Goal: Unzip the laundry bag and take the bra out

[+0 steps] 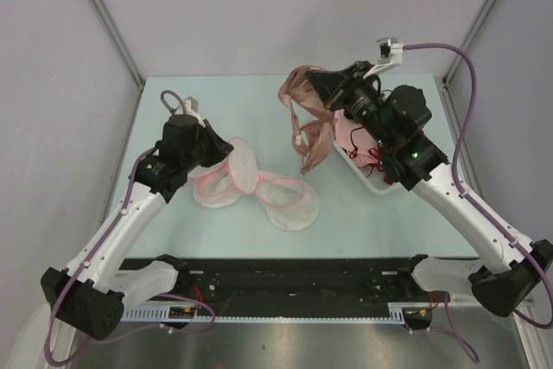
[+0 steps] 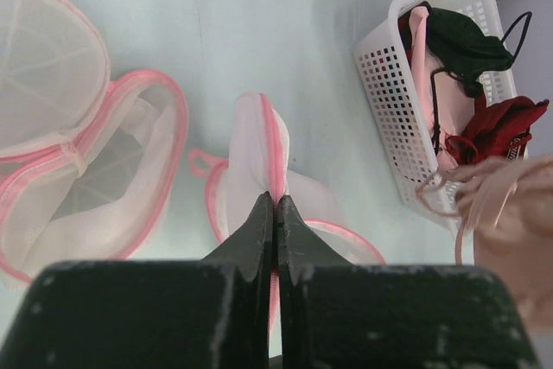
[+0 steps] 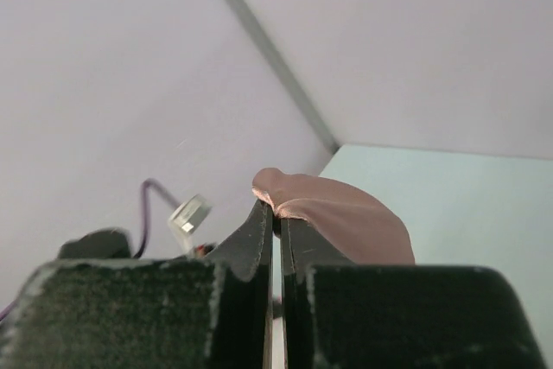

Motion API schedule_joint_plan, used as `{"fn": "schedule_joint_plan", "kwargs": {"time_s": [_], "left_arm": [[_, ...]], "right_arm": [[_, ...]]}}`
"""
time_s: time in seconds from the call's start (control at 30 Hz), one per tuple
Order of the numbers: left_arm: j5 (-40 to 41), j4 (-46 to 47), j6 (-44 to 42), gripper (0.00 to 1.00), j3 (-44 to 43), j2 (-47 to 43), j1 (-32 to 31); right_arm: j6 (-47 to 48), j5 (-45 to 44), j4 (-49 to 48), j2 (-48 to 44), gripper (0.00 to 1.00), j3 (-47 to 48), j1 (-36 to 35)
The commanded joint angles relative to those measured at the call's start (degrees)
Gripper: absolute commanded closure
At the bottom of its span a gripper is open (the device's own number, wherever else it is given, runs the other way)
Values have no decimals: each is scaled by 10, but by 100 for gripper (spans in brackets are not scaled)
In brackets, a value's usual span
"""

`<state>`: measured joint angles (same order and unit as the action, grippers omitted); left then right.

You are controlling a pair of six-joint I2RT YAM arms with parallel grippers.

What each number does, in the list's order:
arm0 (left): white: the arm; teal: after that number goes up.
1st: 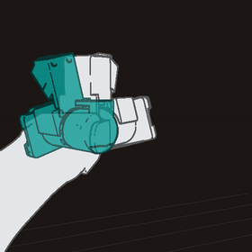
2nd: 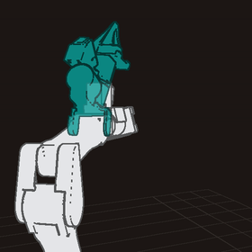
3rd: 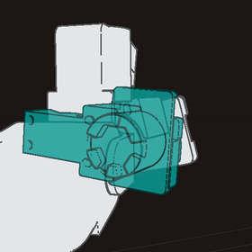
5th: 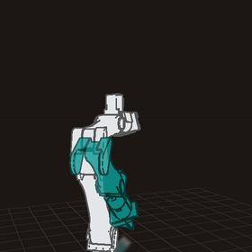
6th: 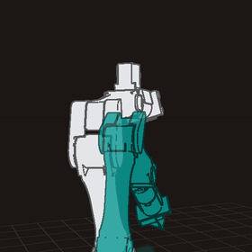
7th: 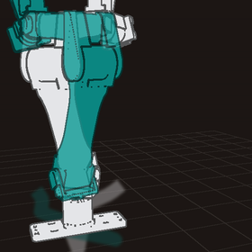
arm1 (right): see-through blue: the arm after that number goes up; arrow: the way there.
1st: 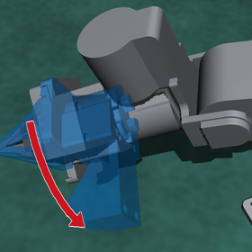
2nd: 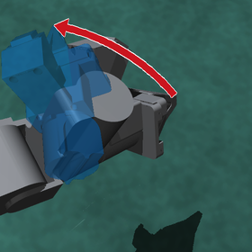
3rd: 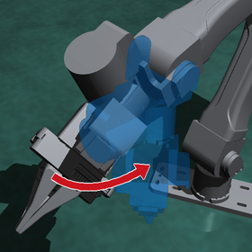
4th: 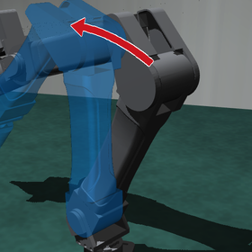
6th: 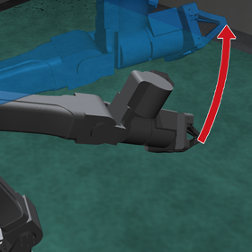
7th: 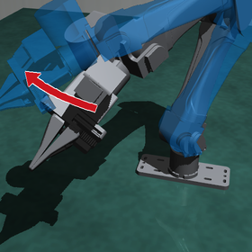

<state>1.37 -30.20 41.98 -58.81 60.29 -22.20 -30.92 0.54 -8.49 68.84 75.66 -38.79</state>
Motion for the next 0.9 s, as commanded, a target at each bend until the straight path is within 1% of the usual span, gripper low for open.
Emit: {"fn": "schedule_joint_plan", "kwargs": {"time_s": [0.0, 0.03, 0.13, 0.23, 0.27, 0.37, 0.4, 0.43, 0.53, 0.63, 0.73, 0.87], "left_arm": [[9, 10, -2, 100, -7, -17, 3], [10, 12, -2, 100, -8, -17, 3], [7, 14, -2, 100, -12, -13, 3], [7, 16, -3, 100, -12, -14, 3], [7, 19, -3, 100, -11, -13, 3], [-1, 22, -4, 100, -12, -9, 3], [-2, 22, -4, 100, -12, -10, 3], [-1, 22, -3, 100, -11, -10, 3], [-1, 25, -1, 100, -9, -11, 3], [-4, 24, -6, 99, -9, -11, 3], [-8, 43, -11, 100, 4, -23, 3], [-23, 54, -9, 100, 14, -25, 3]], "right_arm": [[-19, 8, -19, 10, 100, 39, 77], [-23, 10, -16, 13, 100, 41, 108], [-29, 12, -8, 22, 100, 41, 157], [-12, 0, 12, 42, 100, 41, 199], [-4, -24, 31, 56, 100, 41, 206], [13, -55, 72, 94, 100, 41, 235], [15, -60, 82, 125, 100, 41, 242], [27, -66, 108, 140, 100, 38, 245], [42, -101, 138, 209, 100, 20, 246], [40, -120, 125, 258, 100, -22, 247], [36, -130, 114, 303, 100, -48, 249], [29, -124, 108, 314, 100, -80, 248]]}}
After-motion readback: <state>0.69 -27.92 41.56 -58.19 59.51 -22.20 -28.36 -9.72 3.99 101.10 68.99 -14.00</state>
